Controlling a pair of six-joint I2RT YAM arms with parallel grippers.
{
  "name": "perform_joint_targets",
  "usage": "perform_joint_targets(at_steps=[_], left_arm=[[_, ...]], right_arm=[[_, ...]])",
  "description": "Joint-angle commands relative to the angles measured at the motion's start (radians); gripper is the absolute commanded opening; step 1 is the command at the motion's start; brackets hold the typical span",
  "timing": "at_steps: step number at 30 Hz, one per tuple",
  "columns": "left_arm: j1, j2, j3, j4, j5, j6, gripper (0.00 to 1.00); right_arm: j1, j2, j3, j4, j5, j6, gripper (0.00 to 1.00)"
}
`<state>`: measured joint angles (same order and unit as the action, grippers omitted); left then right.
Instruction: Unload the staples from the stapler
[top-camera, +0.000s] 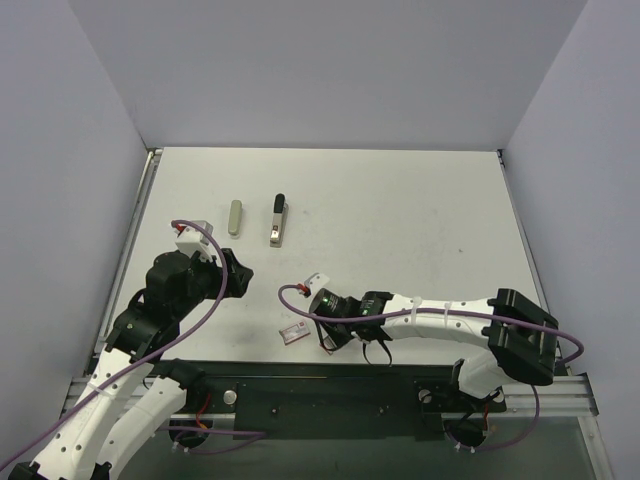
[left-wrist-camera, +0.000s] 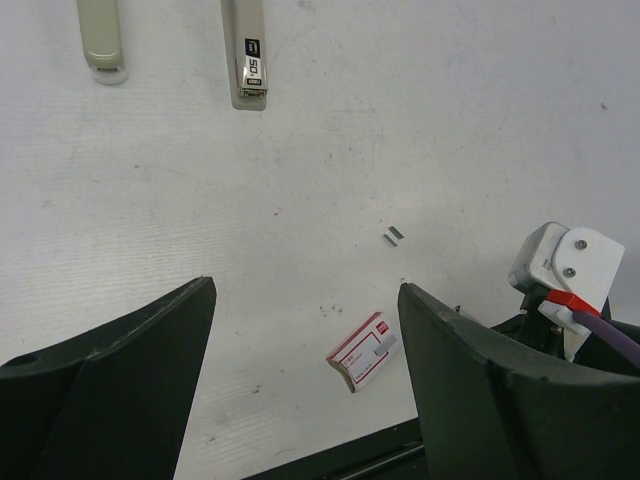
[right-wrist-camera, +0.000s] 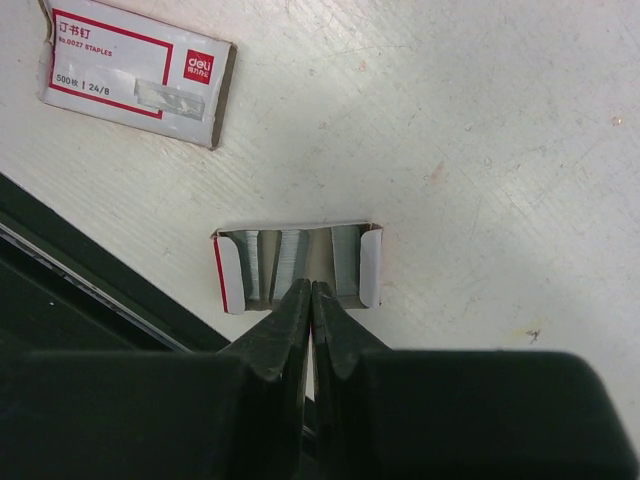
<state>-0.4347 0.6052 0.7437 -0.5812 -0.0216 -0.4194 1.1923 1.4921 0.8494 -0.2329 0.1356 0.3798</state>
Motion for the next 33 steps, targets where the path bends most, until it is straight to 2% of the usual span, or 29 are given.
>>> perform_joint_targets(at_steps=[1, 33], left_arm=[[0.007, -0.002, 0.006, 0.014, 0.006, -0.009, 0.84], [0.007, 0.011, 0.008, 0.012, 0.002, -0.009, 0.84]], right_arm=[[0.004, 0.016, -0.016, -0.020, 0.022, 0.022, 0.00], [-0.013, 0.062, -0.047, 0.021, 0.032, 0.039, 0.00]])
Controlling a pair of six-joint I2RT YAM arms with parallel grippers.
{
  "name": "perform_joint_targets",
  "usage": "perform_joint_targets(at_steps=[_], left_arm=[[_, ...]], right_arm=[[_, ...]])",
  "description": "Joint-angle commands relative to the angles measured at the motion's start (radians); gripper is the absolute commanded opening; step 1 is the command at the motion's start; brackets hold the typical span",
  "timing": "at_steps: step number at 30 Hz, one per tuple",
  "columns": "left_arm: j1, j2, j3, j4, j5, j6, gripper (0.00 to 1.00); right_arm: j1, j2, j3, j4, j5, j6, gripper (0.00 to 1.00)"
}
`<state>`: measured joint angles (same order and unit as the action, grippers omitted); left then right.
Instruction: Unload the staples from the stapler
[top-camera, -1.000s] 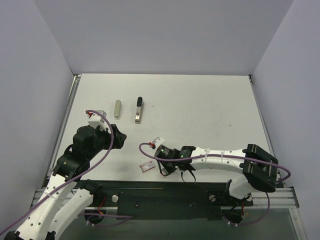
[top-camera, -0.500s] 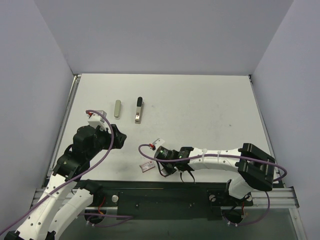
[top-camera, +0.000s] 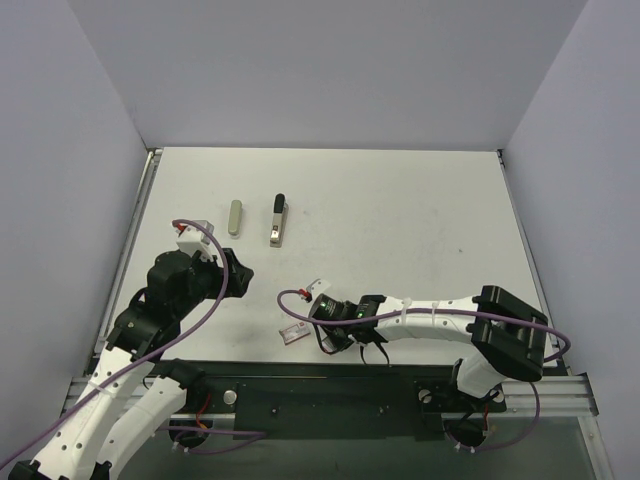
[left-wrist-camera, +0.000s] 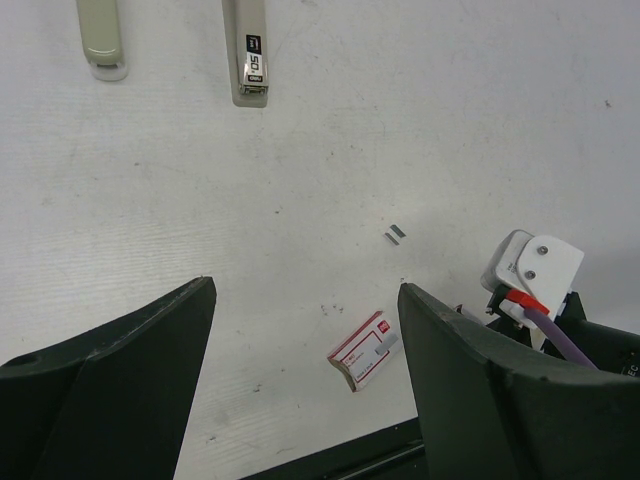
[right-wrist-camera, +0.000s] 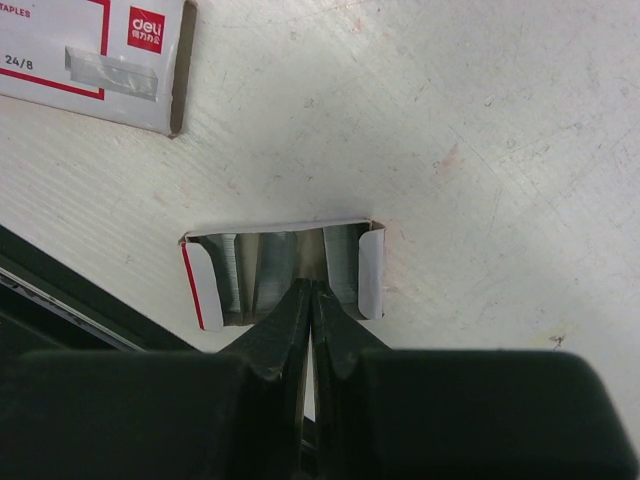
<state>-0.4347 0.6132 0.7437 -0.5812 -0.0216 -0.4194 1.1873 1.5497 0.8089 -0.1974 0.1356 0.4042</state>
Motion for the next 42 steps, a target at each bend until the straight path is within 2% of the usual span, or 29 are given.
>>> perform_joint_targets(at_steps=[1, 29, 42], left_arm=[[0.007, 0.003, 0.009, 0.012, 0.002, -0.009, 0.84], [0.007, 0.013, 0.011, 0.015, 0.005, -0.007, 0.84], [0.007, 0.011, 0.009, 0.014, 0.005, -0.007, 0.84]], right_arm=[[-0.009, 0.004, -0.007, -0.013, 0.030, 0.015, 0.00], [-0.011, 0.030, 0.003, 0.001, -0.002, 0.016, 0.00], [-0.012, 0.033, 0.009, 0.004, -0.004, 0.019, 0.08]])
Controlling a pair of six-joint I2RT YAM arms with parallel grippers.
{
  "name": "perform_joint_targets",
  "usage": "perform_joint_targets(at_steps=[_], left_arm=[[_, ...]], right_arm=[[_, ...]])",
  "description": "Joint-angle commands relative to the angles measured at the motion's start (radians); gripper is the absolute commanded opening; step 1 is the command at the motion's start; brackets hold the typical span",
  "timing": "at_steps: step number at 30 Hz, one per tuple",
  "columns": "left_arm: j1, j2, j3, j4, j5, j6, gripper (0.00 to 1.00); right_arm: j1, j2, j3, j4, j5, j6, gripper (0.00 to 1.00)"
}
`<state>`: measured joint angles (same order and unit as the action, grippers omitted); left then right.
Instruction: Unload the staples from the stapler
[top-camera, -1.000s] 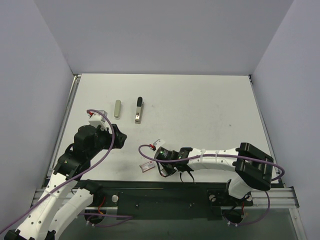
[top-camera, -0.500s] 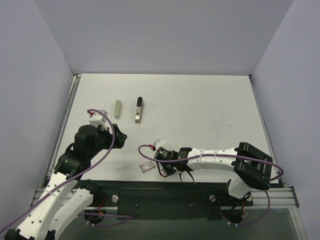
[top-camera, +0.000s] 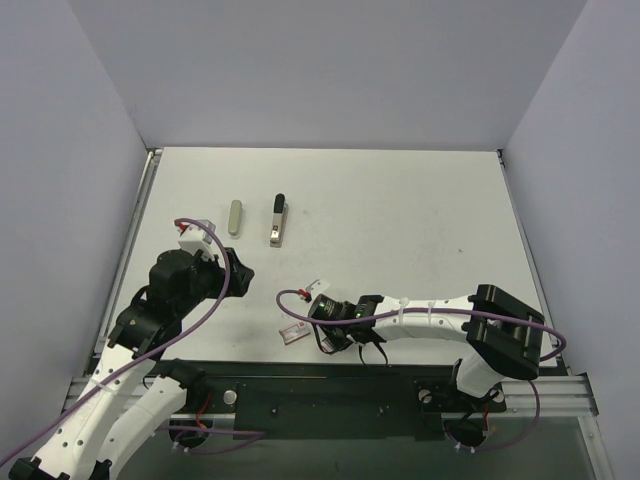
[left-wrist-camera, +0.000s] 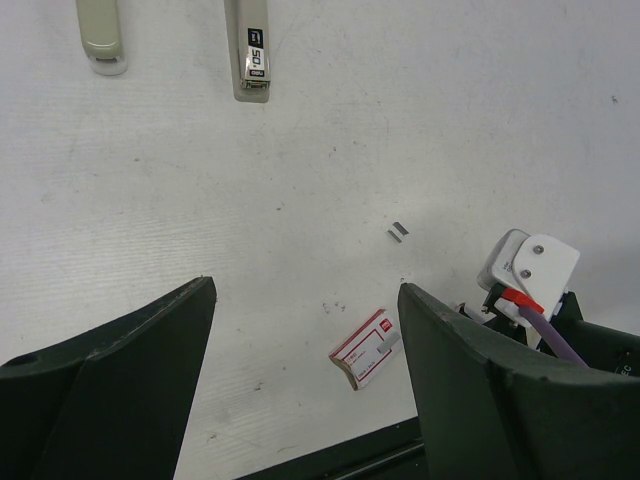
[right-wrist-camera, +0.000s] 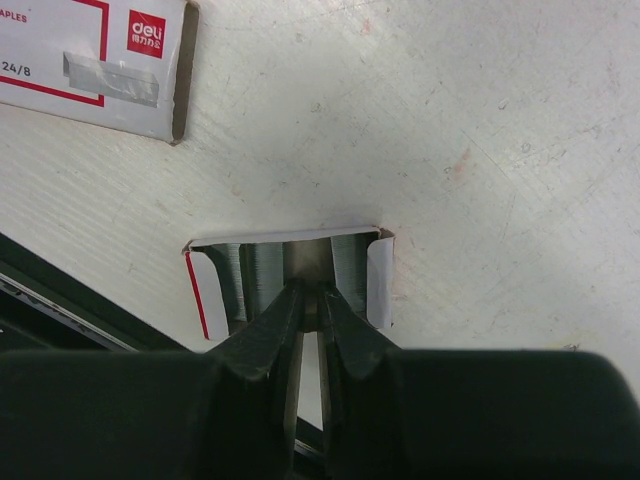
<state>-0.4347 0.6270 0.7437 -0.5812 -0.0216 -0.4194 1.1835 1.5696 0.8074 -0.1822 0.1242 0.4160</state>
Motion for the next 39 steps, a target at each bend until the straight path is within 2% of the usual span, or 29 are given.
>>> perform_joint_targets(at_steps=[1, 7, 19, 31, 39], left_arm=[[0.007, -0.004, 0.011, 0.014, 0.005, -0.007, 0.84], [0.007, -0.003, 0.011, 0.014, 0.005, -0.007, 0.84], [0.007, 0.000, 0.011, 0.014, 0.006, -0.005, 0.84], [0.007, -0.001, 0.009, 0.014, 0.008, -0.007, 0.84], [0.007, -0.003, 0.011, 0.014, 0.009, -0.007, 0.84]], right_arm=[[-0.007, 0.013, 0.010, -0.011, 0.009, 0.007, 0.09], [-0.007, 0.017, 0.013, -0.011, 0.014, 0.007, 0.14], [-0.007, 0.014, 0.033, -0.013, 0.009, 0.007, 0.14], [-0.010, 0.000, 0.111, -0.083, 0.058, 0.004, 0.15], [-0.084, 0.003, 0.170, -0.085, 0.075, -0.039, 0.22]])
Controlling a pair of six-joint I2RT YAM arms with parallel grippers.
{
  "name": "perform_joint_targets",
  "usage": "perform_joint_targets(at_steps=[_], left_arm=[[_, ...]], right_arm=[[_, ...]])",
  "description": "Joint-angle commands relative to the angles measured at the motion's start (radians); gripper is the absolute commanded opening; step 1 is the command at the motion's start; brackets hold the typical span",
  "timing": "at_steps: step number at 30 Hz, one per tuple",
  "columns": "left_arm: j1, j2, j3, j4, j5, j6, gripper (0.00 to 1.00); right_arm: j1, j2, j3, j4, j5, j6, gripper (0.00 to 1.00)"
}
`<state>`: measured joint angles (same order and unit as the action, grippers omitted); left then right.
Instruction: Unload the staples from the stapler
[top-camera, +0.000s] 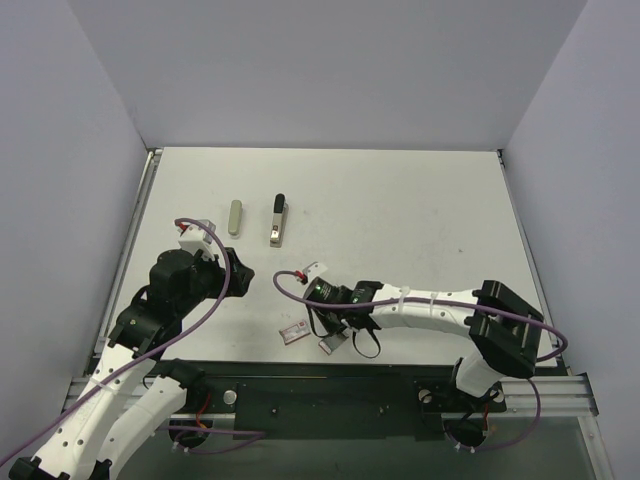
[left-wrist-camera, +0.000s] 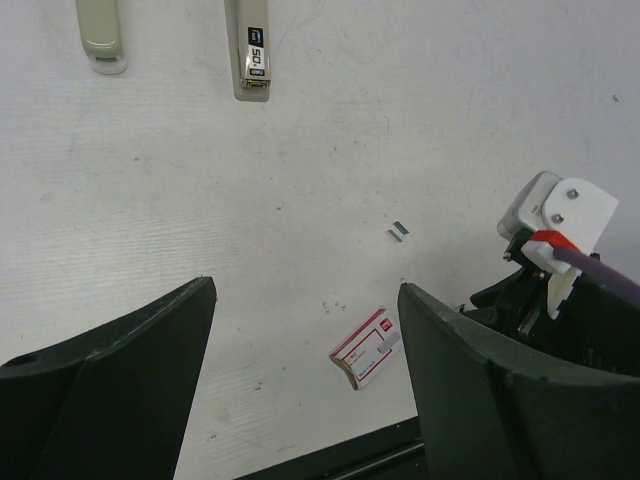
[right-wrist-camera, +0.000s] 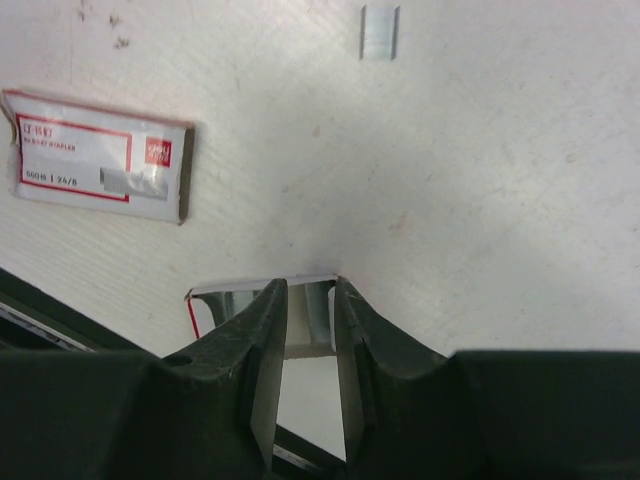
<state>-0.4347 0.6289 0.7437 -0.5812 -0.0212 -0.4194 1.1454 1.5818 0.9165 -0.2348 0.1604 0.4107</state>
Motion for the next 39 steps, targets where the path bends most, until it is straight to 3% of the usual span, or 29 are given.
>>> perform_joint_targets(at_steps=[1, 6, 12, 20, 31, 39], left_arm=[[0.007, -0.006, 0.010, 0.015, 0.009, -0.007, 0.84], [0.007, -0.006, 0.010, 0.015, 0.010, -0.007, 0.84], [0.007, -0.005, 0.011, 0.015, 0.020, -0.009, 0.84], [0.014, -0.011, 0.019, 0.001, 0.004, -0.027, 0.90], [0.024, -0.018, 0.019, 0.003, 0.010, -0.024, 0.90], [0.030, -0.020, 0.016, 0.004, 0.017, -0.024, 0.90]], right_arm=[[-0.062, -0.003, 0.065, -0.028, 0.024, -0.050, 0.24], [-0.122, 0.020, 0.104, 0.023, -0.048, -0.098, 0.29], [-0.159, 0.093, 0.160, 0.045, -0.087, -0.131, 0.43], [-0.177, 0.202, 0.237, 0.051, -0.071, -0.113, 0.47], [-0.190, 0.290, 0.289, 0.049, -0.022, -0.085, 0.47], [-0.191, 0.320, 0.305, 0.045, 0.001, -0.072, 0.39]])
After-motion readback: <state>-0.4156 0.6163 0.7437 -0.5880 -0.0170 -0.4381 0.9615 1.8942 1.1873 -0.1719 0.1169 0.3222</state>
